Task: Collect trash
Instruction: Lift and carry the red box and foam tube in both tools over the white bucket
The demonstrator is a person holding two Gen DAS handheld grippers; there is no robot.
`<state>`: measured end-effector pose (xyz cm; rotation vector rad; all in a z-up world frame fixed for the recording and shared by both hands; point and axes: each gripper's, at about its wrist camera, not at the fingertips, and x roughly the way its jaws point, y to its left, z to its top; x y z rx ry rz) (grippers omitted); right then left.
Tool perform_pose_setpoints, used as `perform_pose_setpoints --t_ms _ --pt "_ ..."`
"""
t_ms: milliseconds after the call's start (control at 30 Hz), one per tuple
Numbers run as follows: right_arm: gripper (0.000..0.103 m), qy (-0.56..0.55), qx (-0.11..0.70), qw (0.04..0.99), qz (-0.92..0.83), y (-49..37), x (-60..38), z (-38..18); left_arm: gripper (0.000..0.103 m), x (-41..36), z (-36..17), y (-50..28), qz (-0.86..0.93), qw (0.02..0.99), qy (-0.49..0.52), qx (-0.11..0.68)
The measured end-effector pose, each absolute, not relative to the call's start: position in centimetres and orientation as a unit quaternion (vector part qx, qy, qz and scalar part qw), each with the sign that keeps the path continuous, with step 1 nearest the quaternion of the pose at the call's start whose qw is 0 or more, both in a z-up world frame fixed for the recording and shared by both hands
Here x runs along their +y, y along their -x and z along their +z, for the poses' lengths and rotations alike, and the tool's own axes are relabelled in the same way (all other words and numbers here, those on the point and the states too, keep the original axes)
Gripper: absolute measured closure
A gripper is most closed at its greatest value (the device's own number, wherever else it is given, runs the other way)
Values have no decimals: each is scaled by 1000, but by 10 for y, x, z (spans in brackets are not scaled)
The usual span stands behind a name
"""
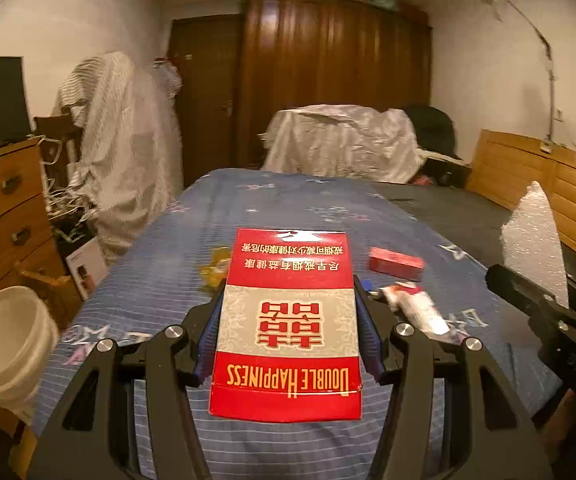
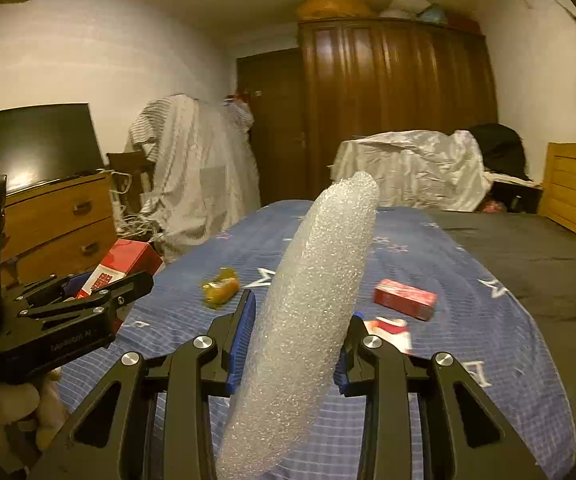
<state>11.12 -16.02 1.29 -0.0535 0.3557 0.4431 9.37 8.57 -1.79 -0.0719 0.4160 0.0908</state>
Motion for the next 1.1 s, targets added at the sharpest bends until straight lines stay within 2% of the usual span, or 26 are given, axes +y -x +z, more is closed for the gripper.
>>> perform_pose_setpoints --t_ms 633,1100 --pt "68 68 169 905 385 -136 71 53 49 256 17 -51 198 960 75 184" --pt "68 118 203 837 494 -125 279 58 49 383 20 -6 293 929 104 203"
